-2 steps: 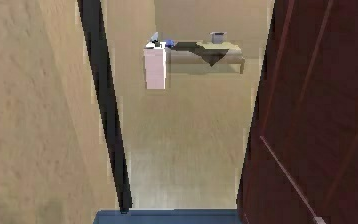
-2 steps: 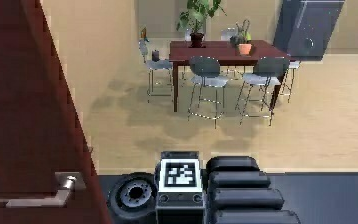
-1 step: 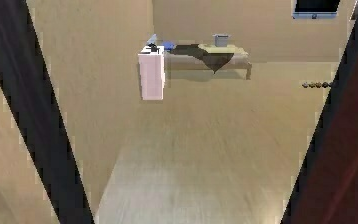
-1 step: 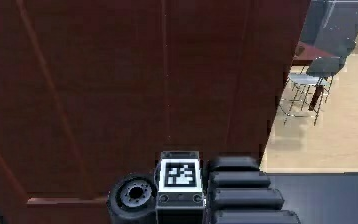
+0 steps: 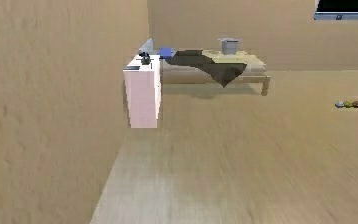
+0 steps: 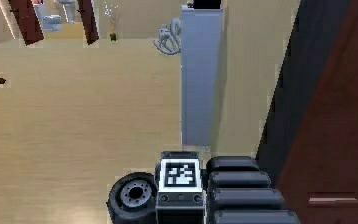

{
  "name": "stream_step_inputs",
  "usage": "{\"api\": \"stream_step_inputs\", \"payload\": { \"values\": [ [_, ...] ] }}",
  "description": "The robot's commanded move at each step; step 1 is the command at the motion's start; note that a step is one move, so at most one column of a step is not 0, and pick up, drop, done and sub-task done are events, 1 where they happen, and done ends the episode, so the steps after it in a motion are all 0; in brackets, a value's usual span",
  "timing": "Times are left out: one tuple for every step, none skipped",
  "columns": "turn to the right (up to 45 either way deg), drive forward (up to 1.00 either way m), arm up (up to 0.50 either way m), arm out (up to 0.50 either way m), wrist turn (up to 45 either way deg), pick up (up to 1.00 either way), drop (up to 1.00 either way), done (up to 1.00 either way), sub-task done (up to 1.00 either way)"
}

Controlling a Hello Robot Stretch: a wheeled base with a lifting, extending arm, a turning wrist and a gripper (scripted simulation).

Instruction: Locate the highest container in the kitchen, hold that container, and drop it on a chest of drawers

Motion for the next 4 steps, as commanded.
{"api": "stream_step_inputs", "payload": {
  "values": [
    [0.0, 1.00, 0.00, 0.00, 0.0, 0.00, 0.00, 0.00, 0.00],
    [0.0, 1.00, 0.00, 0.00, 0.0, 0.00, 0.00, 0.00, 0.00],
    [12.0, 0.00, 0.00, 0.00, 0.0, 0.00, 0.00, 0.00, 0.00],
    [0.0, 0.20, 0.00, 0.00, 0.0, 0.00, 0.00, 0.00, 0.00]
  ]
}}
